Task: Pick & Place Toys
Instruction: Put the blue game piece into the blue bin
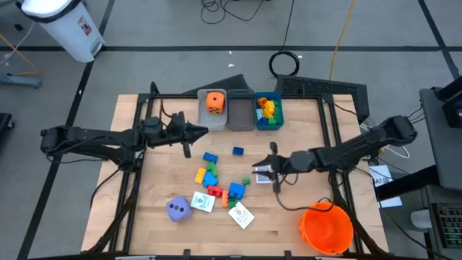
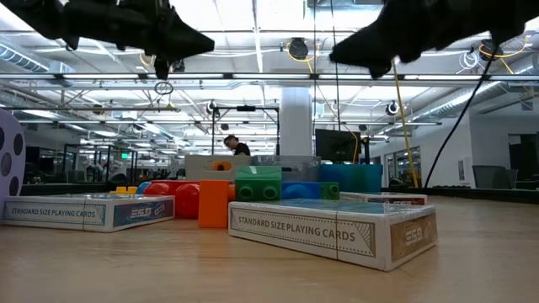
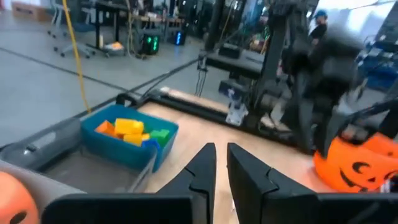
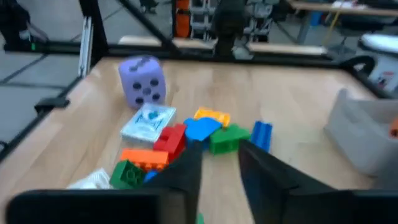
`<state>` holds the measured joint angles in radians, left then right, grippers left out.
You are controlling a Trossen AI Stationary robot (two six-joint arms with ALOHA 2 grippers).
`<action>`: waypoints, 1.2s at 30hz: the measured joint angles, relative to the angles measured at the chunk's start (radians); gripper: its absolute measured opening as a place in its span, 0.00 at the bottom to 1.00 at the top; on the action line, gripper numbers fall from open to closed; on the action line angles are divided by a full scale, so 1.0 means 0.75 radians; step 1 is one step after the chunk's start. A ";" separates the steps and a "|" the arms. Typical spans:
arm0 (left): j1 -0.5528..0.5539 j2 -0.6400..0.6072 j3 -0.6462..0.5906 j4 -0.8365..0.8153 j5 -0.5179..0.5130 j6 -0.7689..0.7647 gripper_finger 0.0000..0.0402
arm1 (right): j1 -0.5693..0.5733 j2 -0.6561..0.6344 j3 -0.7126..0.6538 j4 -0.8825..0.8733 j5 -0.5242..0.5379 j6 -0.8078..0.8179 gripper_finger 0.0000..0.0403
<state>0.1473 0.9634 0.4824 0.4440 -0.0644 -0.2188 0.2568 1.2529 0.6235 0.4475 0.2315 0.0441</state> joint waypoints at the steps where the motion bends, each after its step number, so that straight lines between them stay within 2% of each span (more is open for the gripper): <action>1: 0.000 -0.002 0.001 0.012 -0.011 0.000 0.12 | -0.003 0.048 0.004 0.019 -0.017 0.000 0.28; 8: 0.001 0.039 0.001 0.015 -0.146 -0.006 0.12 | -0.019 0.404 0.146 -0.056 -0.142 0.021 0.59; 12: 0.001 0.077 0.002 0.060 -0.161 -0.032 0.12 | -0.052 0.539 0.238 -0.238 -0.230 0.035 0.66; 16: 0.001 0.095 0.002 0.065 -0.160 -0.034 0.12 | -0.075 0.611 0.255 -0.242 -0.248 0.023 0.67; 23: 0.001 0.103 0.002 0.080 -0.161 -0.034 0.12 | -0.119 0.660 0.256 -0.267 -0.315 0.020 0.57; 34: 0.001 0.103 0.002 0.123 -0.161 -0.033 0.12 | -0.123 0.639 0.256 -0.275 -0.351 -0.040 0.24; 36: 0.000 0.104 0.002 0.122 -0.161 -0.033 0.12 | -0.126 0.605 0.256 -0.320 -0.351 -0.045 0.22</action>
<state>0.1477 1.0411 0.4835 0.5355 -0.1848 -0.2436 0.1620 1.7064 0.8154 0.2075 -0.0315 0.0105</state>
